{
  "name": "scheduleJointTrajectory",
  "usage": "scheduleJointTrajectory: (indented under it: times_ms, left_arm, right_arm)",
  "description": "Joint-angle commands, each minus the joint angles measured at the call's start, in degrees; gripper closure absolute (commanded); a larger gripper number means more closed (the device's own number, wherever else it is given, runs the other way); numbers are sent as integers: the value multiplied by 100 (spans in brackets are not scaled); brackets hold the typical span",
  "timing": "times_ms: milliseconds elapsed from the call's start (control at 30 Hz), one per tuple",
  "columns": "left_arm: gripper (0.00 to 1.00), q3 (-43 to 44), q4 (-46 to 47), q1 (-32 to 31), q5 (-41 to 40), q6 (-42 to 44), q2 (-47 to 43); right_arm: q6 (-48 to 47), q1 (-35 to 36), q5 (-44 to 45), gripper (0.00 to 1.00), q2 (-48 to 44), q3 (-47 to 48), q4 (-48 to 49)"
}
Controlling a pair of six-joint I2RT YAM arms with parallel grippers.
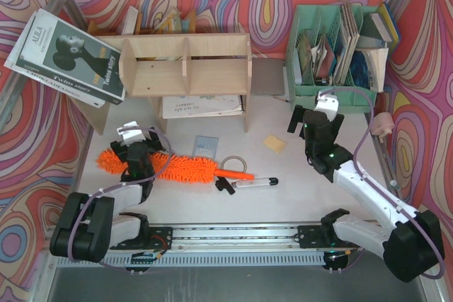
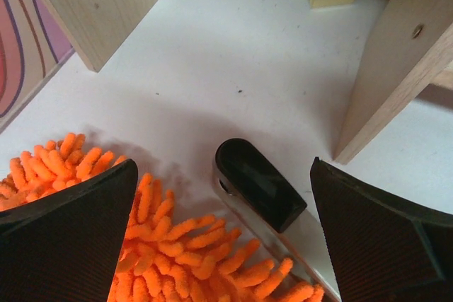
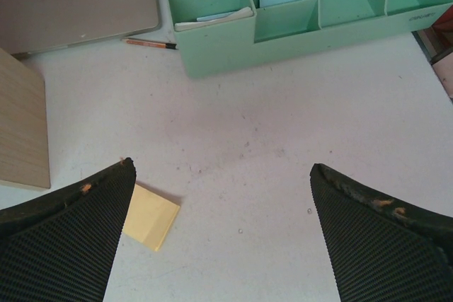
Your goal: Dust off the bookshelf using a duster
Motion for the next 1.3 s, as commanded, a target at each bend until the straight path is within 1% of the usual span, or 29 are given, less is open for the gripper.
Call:
scheduleJointTrajectory:
  times_ms: [0, 67, 167, 233, 300, 333, 367, 400, 433, 467, 500, 567, 600, 633, 667, 733, 800, 867, 933, 967, 1000, 1033, 1100, 1133, 1267]
  left_arm:
    - [2, 85, 419, 23, -301, 533, 327]
    - [2, 79, 787, 32, -213, 688, 554]
    - [2, 53, 1315, 33, 402, 874, 961]
    - [2, 57, 1556, 69, 494, 902, 1245]
    - [2, 49, 2015, 262, 698, 771, 1694]
    - [2, 41, 2268, 363, 925, 714, 1983]
    - [2, 42, 2659, 419, 946, 737, 2245]
    - [2, 24, 2751, 432, 951, 727, 2332]
    - [2, 56, 2476, 441, 957, 665, 2183]
    - [2, 147, 1914, 468, 987, 592, 1974]
    - [2, 267, 1593, 529, 1084, 543, 1874]
    - [2, 467, 1510, 676, 1184, 467, 2030]
    - [2, 562, 1316, 760, 1225, 352, 1943]
    - [2, 672, 875, 849, 1227, 182, 1845]
    - [2, 721, 645, 917, 1220, 78, 1830]
    - [2, 681, 881, 1001, 1258, 14, 1923]
    - [2, 711, 674, 1029, 1282, -43, 1839]
    - [2, 737, 704, 1043, 1251, -50, 1884]
    - [2, 750, 655, 1044, 1253, -60, 1876]
    - [2, 762, 615, 1043, 1259, -60, 1852]
    - [2, 771, 624, 1040, 1260, -55, 1861]
    - [2, 773, 639, 1043, 1260, -49, 1879]
    - [2, 795, 582, 1044, 1266, -52, 1866]
    - [2, 799, 573, 1044, 1266, -51, 1871]
    - [2, 914, 398, 1043, 1373, -9, 1891]
  right_arm:
    - [-101, -132, 8, 1, 80, -119, 311]
    - [-212, -198, -40, 1, 133, -144, 445]
    - [-392, -289, -104, 1, 210, -248, 763]
    - [-513, -383, -150, 1, 282, -402, 1119]
    - [-610, -456, -122, 1, 376, -552, 1459]
    - [-662, -484, -94, 1, 423, -646, 1767]
    - [-755, -514, -74, 1, 502, -762, 2032]
    - [-843, -538, -49, 1, 589, -889, 2327]
    - [-919, -577, -46, 1, 695, -1021, 2611]
    - [-975, -606, -60, 1, 810, -1160, 2903]
    - [-1031, -646, -78, 1, 952, -1283, 3233]
    - [-1165, -729, -188, 1, 1207, -1557, 4000]
    - [-1234, -759, -243, 1, 1377, -1702, 4350]
    - [-1306, -789, -286, 1, 1532, -1787, 4661]
    - [-1350, -817, -309, 1, 1683, -1853, 4956]
    - [-1493, -823, -341, 1, 2040, -2029, 5728]
    - [-1660, -864, -425, 1, 2491, -2131, 6366]
    - [-1789, -935, -571, 1, 2932, -2239, 6940]
    - [-1815, -1120, -997, 1, 3334, -2373, 7627]
    - [-1826, -1219, -1505, 1, 3372, -2323, 7713]
    - [-1804, -1321, -1898, 1, 3369, -2211, 7289]
    - [-1743, -1482, -2286, 1, 3496, -2144, 7190]
    - [-1708, -1599, -2462, 1, 3716, -2043, 7464]
    - [-1674, -1652, -2597, 1, 3690, -1976, 7020]
    - [-1636, -1681, -2506, 1, 3688, -1980, 7016]
